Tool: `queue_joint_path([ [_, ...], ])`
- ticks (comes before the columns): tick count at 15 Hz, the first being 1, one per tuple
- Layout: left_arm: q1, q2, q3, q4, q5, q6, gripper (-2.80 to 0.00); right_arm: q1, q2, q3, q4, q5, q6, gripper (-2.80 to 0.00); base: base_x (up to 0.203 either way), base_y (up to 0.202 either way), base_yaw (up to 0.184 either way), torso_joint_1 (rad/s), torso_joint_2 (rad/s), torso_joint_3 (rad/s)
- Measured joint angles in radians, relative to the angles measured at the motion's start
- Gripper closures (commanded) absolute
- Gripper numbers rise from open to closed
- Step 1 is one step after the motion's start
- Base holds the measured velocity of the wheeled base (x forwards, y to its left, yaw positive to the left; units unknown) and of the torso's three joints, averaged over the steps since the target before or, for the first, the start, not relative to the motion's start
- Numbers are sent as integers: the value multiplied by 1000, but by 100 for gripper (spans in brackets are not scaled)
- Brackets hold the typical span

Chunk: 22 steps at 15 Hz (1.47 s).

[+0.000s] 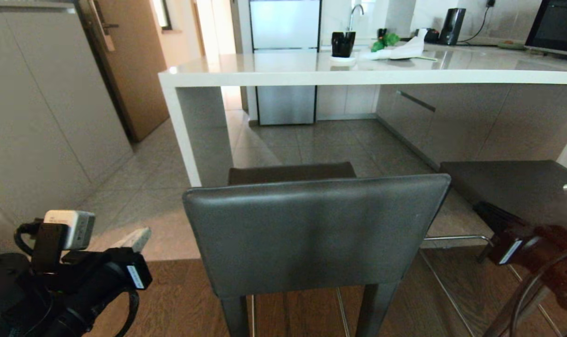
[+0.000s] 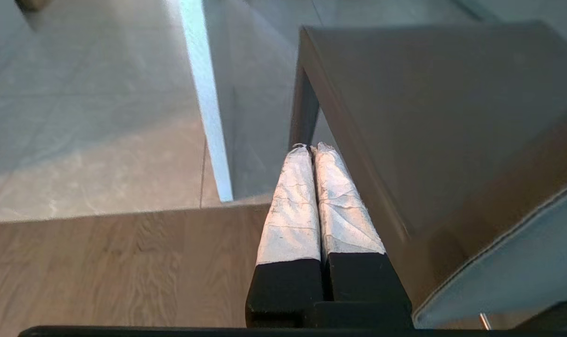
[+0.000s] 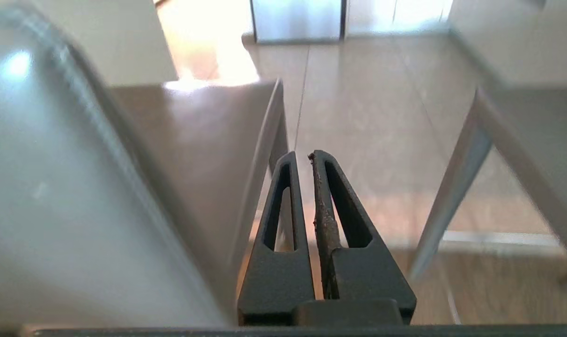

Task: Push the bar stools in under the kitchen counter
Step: Push the gray chair back under the dining table

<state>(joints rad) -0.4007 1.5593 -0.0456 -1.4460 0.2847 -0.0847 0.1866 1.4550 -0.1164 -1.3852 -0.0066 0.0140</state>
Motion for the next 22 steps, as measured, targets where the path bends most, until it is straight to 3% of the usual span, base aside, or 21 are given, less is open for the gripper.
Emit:
queue_joint_path([
  [3,-9,44,-27,-1,-2,-2,0,37,112,-18,-129,-2,-31,0,0,0,0,0,0,0],
  [8,-13,101,-84,-2,-4,-2,0,108,180,-47,-137,-4,-30,0,0,0,0,0,0,0],
  [12,-24,127,-130,-2,-7,0,0,116,214,-72,-137,-7,-30,0,0,0,0,0,0,0],
  [16,-81,152,-149,-1,1,0,0,118,242,-97,-137,-9,-32,0,0,0,0,0,0,0],
  [22,-78,324,-193,-73,4,2,0,126,263,-125,-137,-14,-33,0,0,0,0,0,0,0],
])
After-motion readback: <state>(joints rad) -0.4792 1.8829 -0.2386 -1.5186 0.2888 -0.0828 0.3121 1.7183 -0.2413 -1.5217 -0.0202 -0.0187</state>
